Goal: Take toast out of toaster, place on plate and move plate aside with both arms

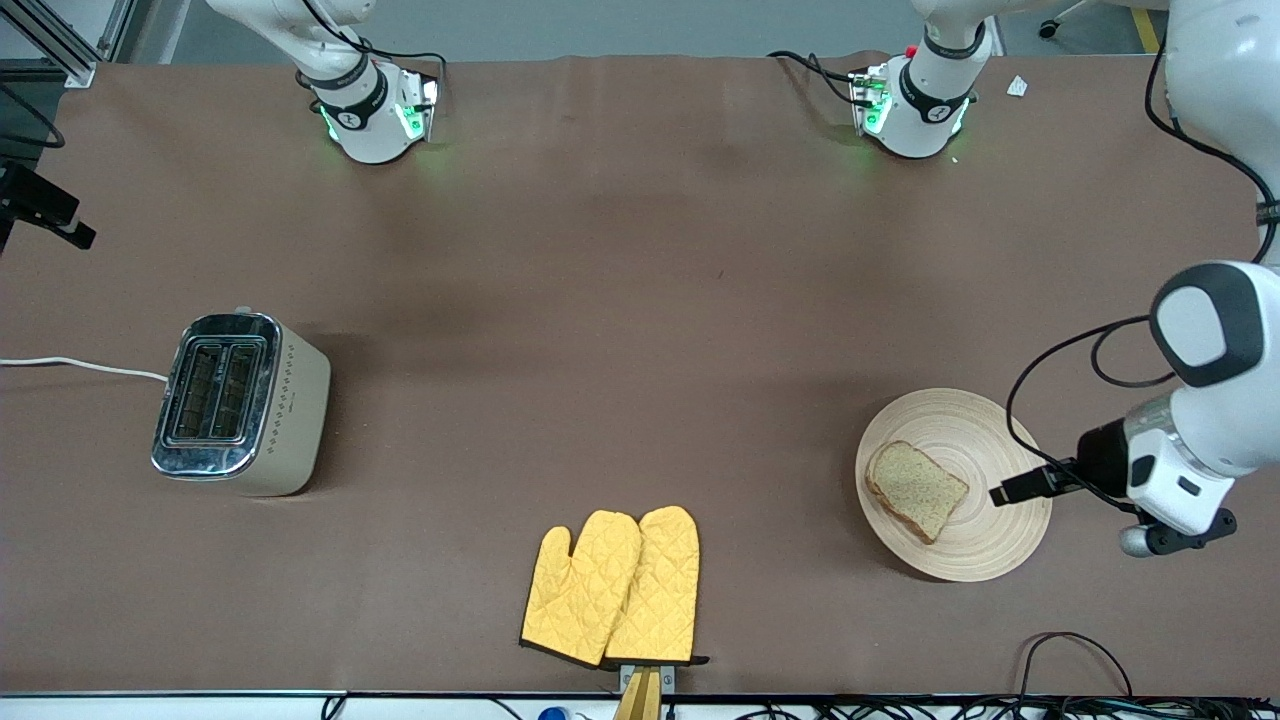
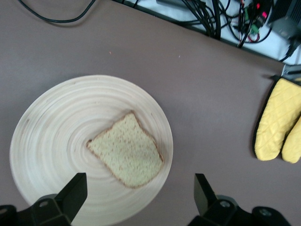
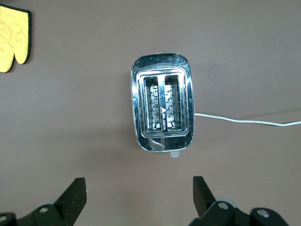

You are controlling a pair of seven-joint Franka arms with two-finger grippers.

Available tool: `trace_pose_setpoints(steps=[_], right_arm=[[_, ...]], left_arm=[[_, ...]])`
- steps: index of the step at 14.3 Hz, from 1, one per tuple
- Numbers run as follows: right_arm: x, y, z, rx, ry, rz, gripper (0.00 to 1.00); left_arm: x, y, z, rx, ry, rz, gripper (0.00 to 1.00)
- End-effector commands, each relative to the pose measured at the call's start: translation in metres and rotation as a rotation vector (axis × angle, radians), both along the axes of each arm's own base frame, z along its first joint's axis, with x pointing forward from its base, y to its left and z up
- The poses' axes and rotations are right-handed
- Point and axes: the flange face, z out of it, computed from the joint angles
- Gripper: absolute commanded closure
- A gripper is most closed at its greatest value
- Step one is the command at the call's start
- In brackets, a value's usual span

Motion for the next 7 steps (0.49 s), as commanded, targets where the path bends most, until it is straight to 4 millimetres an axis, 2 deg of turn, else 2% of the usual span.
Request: trace_pose_setpoints(steps=[1, 2, 5, 7], right_arm=[[-0.002, 0.000, 0.002, 0.001, -0.006, 0.017, 0.00], [-0.002, 0.004, 0.002, -0.003, -0.007, 0.026, 0.00], [0.000, 0.016, 0.003, -0.047, -0.006, 0.052, 0.00], [0.000, 0.018, 0.003, -0.047, -0.006, 0.055, 0.00]], left_arm=[[-0.026, -0.030, 0.036, 0.144, 0.022, -0.008, 0.00], [-0.035, -0.038, 0.052, 0.190, 0.024, -0.035, 0.00], [-0.062, -0.035, 0.100, 0.267, 0.036, -0.060, 0.00], [-0.082, -0.031, 0.148, 0.278, -0.016, -0.054, 0.00]])
